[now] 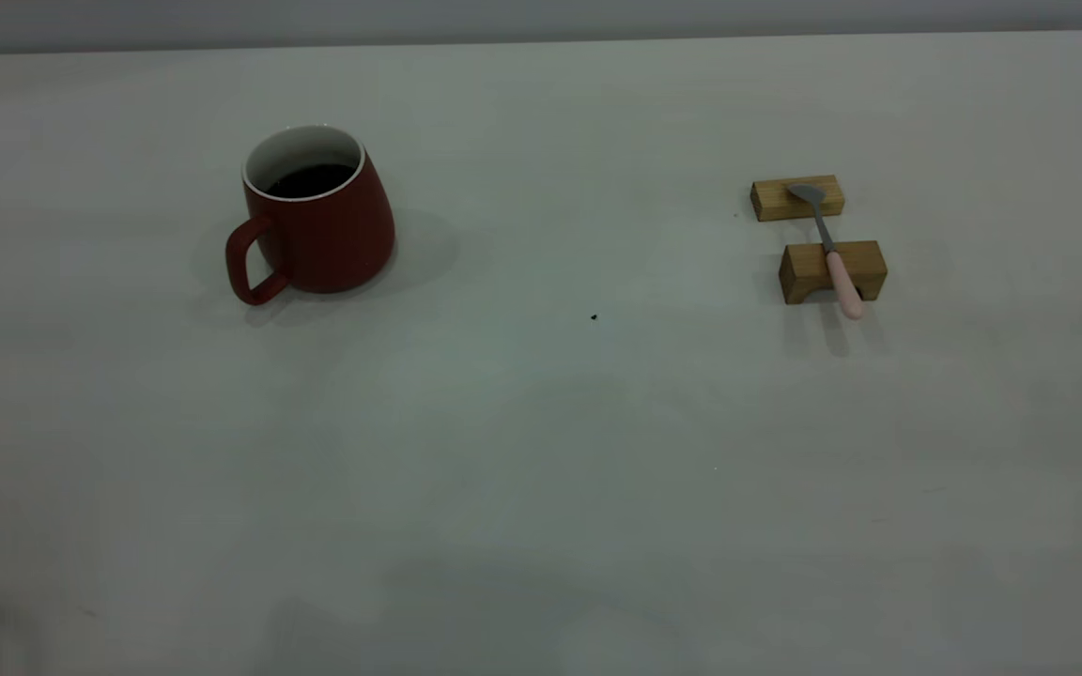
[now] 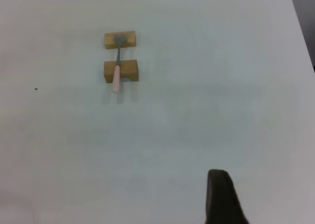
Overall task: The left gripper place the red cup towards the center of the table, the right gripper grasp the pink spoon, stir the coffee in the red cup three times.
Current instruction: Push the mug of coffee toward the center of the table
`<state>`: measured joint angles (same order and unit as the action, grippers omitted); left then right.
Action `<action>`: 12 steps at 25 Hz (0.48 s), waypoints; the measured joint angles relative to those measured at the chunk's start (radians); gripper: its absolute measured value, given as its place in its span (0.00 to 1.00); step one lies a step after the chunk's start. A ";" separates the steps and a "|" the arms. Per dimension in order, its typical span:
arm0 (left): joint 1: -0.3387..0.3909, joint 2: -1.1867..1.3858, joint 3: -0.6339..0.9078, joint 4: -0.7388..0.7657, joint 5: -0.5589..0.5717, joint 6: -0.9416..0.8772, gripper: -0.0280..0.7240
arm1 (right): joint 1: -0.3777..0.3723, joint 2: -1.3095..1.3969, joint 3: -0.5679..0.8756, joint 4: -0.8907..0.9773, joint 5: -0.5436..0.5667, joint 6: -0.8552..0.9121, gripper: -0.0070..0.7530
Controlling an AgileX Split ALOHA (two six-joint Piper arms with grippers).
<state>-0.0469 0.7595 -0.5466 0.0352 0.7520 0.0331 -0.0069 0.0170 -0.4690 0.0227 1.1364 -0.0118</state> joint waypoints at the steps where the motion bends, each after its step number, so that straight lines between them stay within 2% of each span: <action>1: 0.000 0.057 -0.016 0.009 -0.038 0.005 0.82 | 0.000 0.000 0.000 0.000 0.000 0.000 0.65; 6: 0.000 0.368 -0.132 0.024 -0.187 0.009 0.82 | 0.000 0.000 0.000 0.000 0.000 0.000 0.65; 12: 0.000 0.798 -0.380 0.104 -0.237 0.048 0.82 | 0.000 0.000 0.000 0.000 0.000 0.000 0.65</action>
<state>-0.0469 1.5575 -0.9269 0.1395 0.5151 0.0812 -0.0069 0.0170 -0.4690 0.0227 1.1364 -0.0118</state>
